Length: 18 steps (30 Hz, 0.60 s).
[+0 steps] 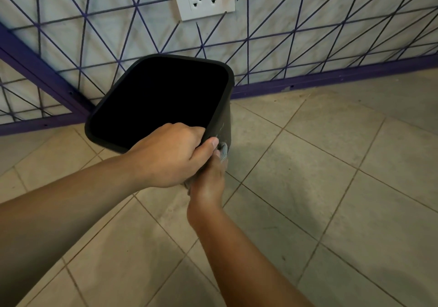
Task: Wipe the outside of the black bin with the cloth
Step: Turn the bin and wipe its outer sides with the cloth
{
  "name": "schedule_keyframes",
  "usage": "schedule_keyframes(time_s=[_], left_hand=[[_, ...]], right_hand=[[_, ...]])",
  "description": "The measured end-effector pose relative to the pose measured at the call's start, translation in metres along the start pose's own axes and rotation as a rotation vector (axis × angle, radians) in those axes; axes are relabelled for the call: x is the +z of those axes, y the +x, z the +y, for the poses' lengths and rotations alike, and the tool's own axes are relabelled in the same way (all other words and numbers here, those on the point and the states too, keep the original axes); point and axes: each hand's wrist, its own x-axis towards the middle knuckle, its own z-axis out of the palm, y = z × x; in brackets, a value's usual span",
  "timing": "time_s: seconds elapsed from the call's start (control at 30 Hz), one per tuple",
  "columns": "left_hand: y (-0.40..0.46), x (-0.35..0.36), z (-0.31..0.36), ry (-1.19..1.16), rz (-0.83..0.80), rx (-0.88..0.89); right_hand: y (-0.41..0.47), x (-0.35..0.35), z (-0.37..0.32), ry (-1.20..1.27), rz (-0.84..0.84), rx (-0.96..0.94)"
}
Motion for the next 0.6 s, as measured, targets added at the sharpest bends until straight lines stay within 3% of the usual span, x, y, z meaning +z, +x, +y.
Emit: schedule_keyframes(time_s=[0.1, 0.17, 0.3, 0.47, 0.6], left_hand=[[0.001, 0.000, 0.000, 0.015, 0.005, 0.000], [0.001, 0.001, 0.001, 0.026, 0.016, 0.006], [-0.002, 0.000, 0.002, 0.038, 0.043, 0.036], [-0.003, -0.001, 0.005, 0.048, 0.040, 0.065], [-0.003, 0.001, 0.002, 0.052, 0.056, 0.075]], right_hand=[[0.016, -0.002, 0.005, 0.047, 0.051, -0.072], [0.029, -0.003, -0.006, 0.096, 0.078, -0.002], [-0.014, -0.001, -0.013, 0.002, -0.040, -0.098], [0.030, -0.004, 0.007, 0.052, 0.050, -0.096], [-0.008, 0.001, -0.009, -0.038, -0.062, -0.169]])
